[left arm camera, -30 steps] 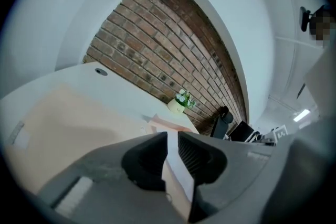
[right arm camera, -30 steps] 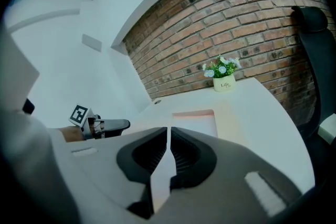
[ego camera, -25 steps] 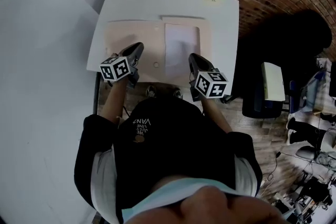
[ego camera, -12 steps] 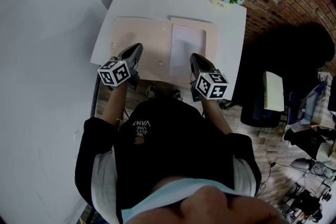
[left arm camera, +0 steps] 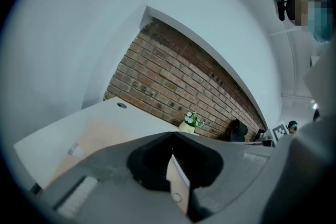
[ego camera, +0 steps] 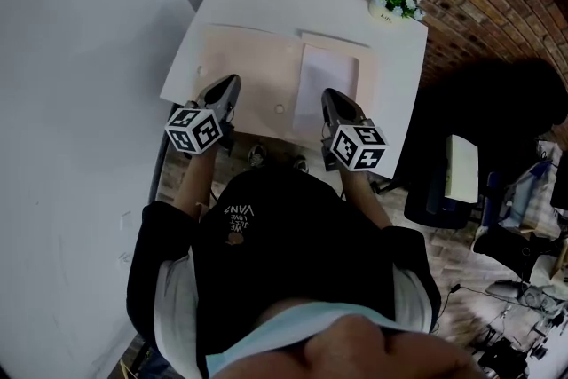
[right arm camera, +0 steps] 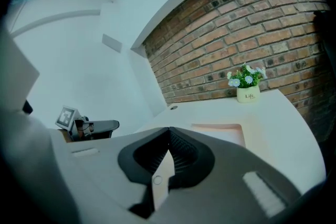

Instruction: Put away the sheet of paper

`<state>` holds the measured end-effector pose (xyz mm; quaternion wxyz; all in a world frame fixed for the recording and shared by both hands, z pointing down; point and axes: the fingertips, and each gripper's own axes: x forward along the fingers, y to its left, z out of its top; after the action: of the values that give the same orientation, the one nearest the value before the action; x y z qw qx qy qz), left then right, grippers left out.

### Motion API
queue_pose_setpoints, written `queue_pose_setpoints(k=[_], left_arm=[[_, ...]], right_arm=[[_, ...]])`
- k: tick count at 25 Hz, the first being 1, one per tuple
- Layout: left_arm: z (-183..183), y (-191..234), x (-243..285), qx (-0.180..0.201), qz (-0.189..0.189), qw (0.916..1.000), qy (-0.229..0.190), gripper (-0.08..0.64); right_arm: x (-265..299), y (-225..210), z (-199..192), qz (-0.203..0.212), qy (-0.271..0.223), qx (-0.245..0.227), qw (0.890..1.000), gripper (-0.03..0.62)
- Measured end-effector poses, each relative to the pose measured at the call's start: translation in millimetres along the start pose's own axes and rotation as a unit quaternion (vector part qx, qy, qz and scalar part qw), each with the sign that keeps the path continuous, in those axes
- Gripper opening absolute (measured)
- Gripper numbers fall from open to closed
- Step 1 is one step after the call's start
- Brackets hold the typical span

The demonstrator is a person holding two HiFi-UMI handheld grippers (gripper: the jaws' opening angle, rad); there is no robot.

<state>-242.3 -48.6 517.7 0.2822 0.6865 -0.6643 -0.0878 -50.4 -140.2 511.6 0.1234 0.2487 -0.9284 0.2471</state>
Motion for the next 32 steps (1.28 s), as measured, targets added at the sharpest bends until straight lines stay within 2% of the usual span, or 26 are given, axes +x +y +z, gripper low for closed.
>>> queue_pose_setpoints(k=[14, 26, 32], left_arm=[[15.0, -3.7, -27.8, 0.031, 0.036, 0.9977, -0.048, 0.002], [16.9, -7.5, -44.3, 0.042, 0.04, 0.9968, -0.054, 0.001], [13.6, -6.7, -50.3, 0.045, 0.046, 0.9964, -0.054, 0.002]], right_arm=[[17.7, 27.2, 9.4, 0.039, -0.008, -0.023, 0.999, -0.003], [35.1, 55.7, 2.5, 0.078, 0.013, -0.046, 0.996, -0.003], [38.5, 61.0, -0.1, 0.082, 0.017, -0.064, 0.994, -0.003]])
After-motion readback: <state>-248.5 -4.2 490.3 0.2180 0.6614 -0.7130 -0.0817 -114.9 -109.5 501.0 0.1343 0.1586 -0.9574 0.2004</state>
